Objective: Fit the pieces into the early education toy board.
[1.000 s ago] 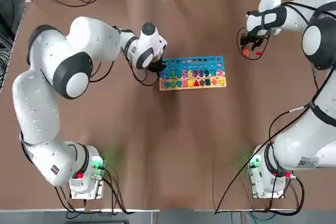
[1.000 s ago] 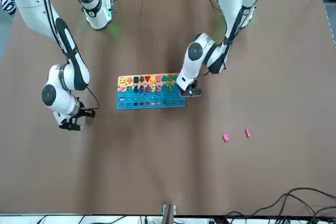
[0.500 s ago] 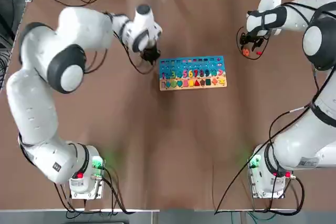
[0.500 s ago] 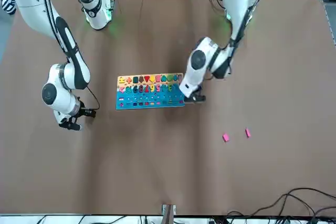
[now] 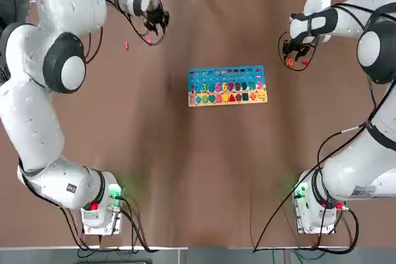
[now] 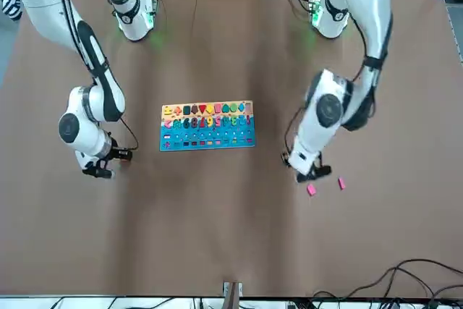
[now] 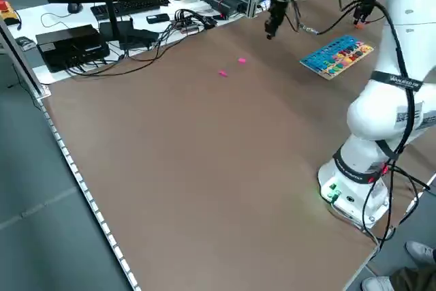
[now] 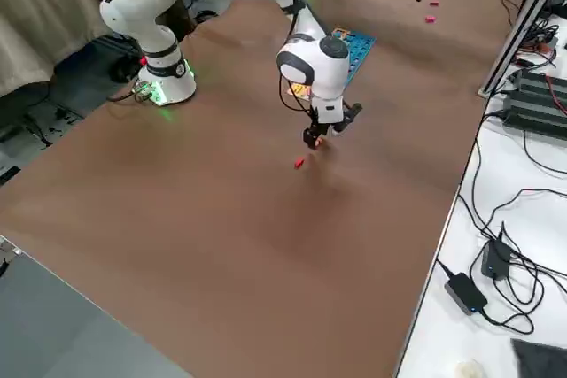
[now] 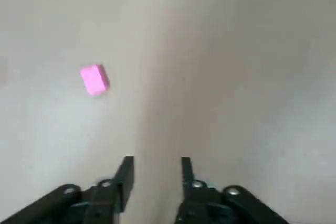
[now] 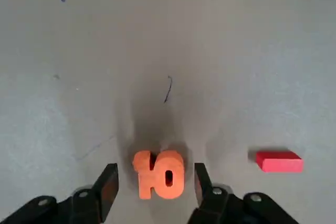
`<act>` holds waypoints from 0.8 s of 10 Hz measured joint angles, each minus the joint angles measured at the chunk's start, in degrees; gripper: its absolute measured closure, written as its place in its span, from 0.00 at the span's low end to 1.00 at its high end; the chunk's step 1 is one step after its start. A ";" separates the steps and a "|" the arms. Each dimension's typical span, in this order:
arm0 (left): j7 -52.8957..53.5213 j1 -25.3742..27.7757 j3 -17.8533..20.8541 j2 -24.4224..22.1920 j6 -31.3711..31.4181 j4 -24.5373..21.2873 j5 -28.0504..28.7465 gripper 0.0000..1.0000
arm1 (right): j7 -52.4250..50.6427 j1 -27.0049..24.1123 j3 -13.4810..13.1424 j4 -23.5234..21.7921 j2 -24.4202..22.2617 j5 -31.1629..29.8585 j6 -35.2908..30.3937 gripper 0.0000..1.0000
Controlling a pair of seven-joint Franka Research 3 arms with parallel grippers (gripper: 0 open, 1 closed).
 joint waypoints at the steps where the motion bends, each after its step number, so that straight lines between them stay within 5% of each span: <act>1: 0.00 1.29 0.09 2.41 -0.53 3.00 0.00 0.35 | 0.00 0.01 0.01 -0.37 -0.08 0.00 0.00 0.33; 3: -0.19 1.94 1.28 7.45 -0.83 7.27 -0.14 0.13 | 0.00 0.02 0.00 -0.78 -0.12 0.00 0.02 0.35; 8: -2.11 4.71 1.97 13.46 -1.15 8.89 -0.32 0.07 | 0.00 0.06 0.04 -1.09 -0.54 0.00 0.04 0.47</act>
